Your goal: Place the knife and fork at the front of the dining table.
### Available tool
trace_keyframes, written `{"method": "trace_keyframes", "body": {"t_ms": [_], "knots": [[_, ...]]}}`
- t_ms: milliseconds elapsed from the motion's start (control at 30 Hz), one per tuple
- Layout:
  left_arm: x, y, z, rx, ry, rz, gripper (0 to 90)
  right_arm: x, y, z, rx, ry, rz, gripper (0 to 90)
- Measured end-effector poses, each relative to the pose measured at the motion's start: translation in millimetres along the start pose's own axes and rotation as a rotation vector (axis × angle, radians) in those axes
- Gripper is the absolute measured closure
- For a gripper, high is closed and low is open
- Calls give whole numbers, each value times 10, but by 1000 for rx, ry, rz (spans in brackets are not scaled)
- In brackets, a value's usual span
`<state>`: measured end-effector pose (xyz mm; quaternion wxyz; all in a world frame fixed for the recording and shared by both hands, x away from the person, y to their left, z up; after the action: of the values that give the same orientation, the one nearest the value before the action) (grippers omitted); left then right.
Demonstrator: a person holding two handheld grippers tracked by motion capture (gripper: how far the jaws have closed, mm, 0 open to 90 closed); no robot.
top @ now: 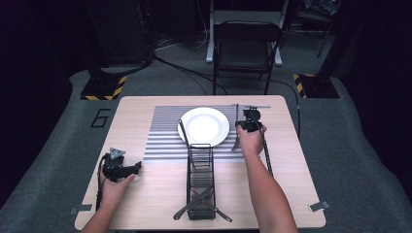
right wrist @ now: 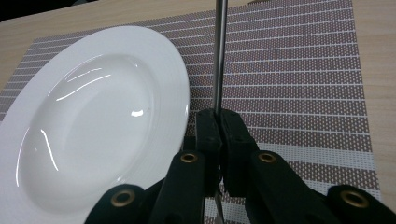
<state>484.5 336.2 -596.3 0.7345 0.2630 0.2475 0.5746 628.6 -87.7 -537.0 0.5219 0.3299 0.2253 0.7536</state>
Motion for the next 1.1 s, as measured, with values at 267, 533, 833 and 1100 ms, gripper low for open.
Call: {"method": "trace_keyframes", "body": {"t_ms": [267,533,833,1100], "knots": [[-2,0,0,-1,1,0,153,6,-96,-20,2,-2,-37,871],[-4,1,0,-2,1,-1,155,-62,-209,-118,39,-13,-82,876],[-2,1,2,-4,-3,-1,158,-137,-274,-173,65,-52,-107,876],[-7,-2,7,-10,4,-1,159,-173,-313,-202,75,-56,-117,875]]}}
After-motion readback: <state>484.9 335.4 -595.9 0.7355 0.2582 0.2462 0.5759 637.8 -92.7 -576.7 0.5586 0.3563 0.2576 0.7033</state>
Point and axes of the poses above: each handheld gripper's, and its own axes: y roughly backward along the jaws, z roughly out of its top, x roughly to its left, the point moved 10 cm from there along -y, roughly forward along the jaws, and after that the axes turned 4 degrees about y, right-handed, at the moved point
